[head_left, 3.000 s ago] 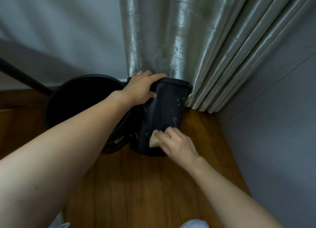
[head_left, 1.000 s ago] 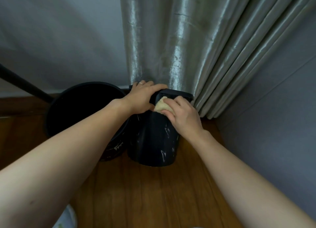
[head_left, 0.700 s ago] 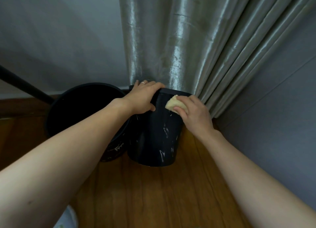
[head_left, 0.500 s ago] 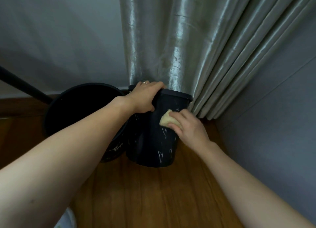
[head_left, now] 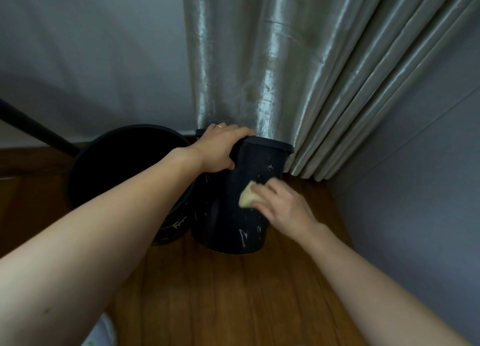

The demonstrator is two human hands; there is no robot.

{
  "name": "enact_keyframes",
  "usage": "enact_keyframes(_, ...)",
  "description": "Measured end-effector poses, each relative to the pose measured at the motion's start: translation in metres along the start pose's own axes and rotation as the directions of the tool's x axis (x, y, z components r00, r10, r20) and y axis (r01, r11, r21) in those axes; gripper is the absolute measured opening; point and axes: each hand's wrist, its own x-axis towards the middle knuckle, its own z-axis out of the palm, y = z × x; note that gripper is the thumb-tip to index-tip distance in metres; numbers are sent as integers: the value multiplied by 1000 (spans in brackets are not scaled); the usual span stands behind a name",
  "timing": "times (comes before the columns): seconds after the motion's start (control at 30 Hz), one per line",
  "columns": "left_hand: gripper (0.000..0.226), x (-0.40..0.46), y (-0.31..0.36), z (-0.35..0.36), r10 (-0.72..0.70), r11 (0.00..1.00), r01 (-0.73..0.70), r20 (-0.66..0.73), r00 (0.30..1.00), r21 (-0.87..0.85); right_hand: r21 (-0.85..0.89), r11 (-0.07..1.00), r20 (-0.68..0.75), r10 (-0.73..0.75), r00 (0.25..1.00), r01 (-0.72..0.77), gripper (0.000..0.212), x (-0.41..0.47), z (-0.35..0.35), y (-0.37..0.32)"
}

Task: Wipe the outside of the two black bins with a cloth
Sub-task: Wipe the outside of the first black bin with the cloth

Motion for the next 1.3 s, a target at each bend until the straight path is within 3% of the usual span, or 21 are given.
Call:
enact_keyframes(0.07, 89, -1, 0, 0, -2, 1000, 2, -1, 1000, -2, 10, 997, 67, -73, 995, 72, 34, -12, 5, -3)
enact_keyframes(0.13, 89, -2, 0, 0, -9, 1000, 9, -4, 1000, -4, 16, 999, 47, -51, 998, 51, 34, -6, 3, 0)
enact_keyframes(0.33, 88, -3, 1, -3, -25, 999, 25, 3, 1000, -29, 73, 954, -159, 300, 940, -292, 36, 44, -19, 11)
enact_keyframes(0.4, 89, -3, 0, -2, -22, 999, 22, -2, 1000, -31, 66, 962, -147, 273, 951, -266, 38, 40, -17, 8)
enact_keyframes(0.5, 89, -2, -2, -2, -32, 999, 31, -13, 999, -35, 37, 995, -39, 93, 995, -92, 38, 7, -2, 0)
enact_keyframes(0.63, 88, -3, -4, -4, -34, 998, 34, -14, 999, -46, -3, 995, 94, -98, 991, 99, 35, -23, 13, -7)
enact_keyframes(0.7, 87, -3, -6, -5, -40, 998, 40, -16, 999, -51, -27, 998, 54, -60, 997, 62, 37, -12, 9, -4)
enact_keyframes(0.83, 87, -3, -11, -3, -53, 997, 52, -20, 998, -53, 10, 985, -92, 171, 981, -170, 38, 19, -6, 0)
enact_keyframes(0.93, 88, -2, -14, -2, -55, 997, 53, -24, 998, -50, 3, 996, -65, 92, 994, -92, 36, 6, 1, -9)
enact_keyframes(1.07, 87, -5, -18, -3, -61, 996, 59, -21, 998, -64, 9, 993, 100, -122, 988, 121, 31, -41, 25, -25)
enact_keyframes(1.13, 87, -7, -20, -3, -66, 995, 64, -19, 998, -75, 15, 987, 132, -160, 978, 160, 25, -47, 30, -30)
enact_keyframes(1.2, 88, -9, -24, -4, -75, 994, 73, -21, 997, -82, 1, 992, 96, -124, 988, 125, 32, -38, 29, -28)
enact_keyframes(1.3, 90, -11, -31, -4, -83, 993, 80, -31, 996, -89, -13, 998, -17, 60, 998, -60, 38, -14, 18, -26)
